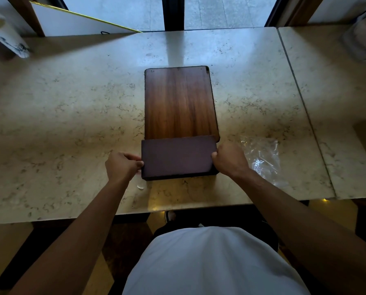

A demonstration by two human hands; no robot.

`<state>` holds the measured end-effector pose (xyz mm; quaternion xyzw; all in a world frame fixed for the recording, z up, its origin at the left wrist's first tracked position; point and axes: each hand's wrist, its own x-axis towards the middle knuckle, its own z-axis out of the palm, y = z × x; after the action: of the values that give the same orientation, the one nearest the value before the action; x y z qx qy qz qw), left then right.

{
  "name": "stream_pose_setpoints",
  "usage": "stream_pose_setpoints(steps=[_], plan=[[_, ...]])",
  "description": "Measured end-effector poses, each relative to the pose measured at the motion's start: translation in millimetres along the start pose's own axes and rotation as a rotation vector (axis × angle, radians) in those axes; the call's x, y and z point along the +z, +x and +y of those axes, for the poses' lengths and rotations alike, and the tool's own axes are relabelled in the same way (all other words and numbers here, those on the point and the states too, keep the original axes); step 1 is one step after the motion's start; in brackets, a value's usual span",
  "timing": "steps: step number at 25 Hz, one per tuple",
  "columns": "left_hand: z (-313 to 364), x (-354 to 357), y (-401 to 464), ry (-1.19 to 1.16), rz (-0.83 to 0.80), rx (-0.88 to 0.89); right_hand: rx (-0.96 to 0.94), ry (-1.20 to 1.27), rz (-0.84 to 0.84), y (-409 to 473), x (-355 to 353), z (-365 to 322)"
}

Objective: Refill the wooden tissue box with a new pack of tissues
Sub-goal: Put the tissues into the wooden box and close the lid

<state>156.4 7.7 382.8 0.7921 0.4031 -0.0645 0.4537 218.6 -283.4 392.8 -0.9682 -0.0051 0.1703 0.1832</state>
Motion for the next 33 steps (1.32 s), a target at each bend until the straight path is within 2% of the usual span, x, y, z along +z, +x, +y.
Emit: stream_pose_setpoints(steps=[2, 5, 8, 10, 12, 16, 21, 25, 29, 33], plan=[[2, 1, 1, -0.001, -0.037, 0.000, 0.024, 0.037, -0.015, 6, -2, 5], [10, 12, 3, -0.065, -0.141, -0.088, 0.129, 0.246, -0.055, 12, -4, 8], [19, 25, 3, -0.183, -0.215, -0.202, 0.392, 0.629, -0.214, 20, -5, 6], [27, 29, 4, -0.200, -0.229, -0.271, 0.534, 0.762, -0.353, 25, -6, 5], [35, 30, 5, -0.199, -0.258, -0.339, 0.575, 0.798, -0.452, 27, -9, 4], [44, 32, 8, -0.210, -0.326, -0.375, 0.615, 0.865, -0.546, 33, -10, 1], [50, 27, 13, -0.281, -0.218, -0.320, 0.593, 0.980, -0.582, 36, -18, 9], [63, 16, 14, -0.372, -0.144, -0.282, 0.511, 1.114, -0.467, 38, -34, 8], [73, 13, 11, -0.480, -0.090, -0.199, 0.481, 1.214, -0.147, 42, -35, -4], [59, 21, 6, -0.549, -0.035, -0.164, 0.416, 1.141, 0.074, 40, -23, -3]])
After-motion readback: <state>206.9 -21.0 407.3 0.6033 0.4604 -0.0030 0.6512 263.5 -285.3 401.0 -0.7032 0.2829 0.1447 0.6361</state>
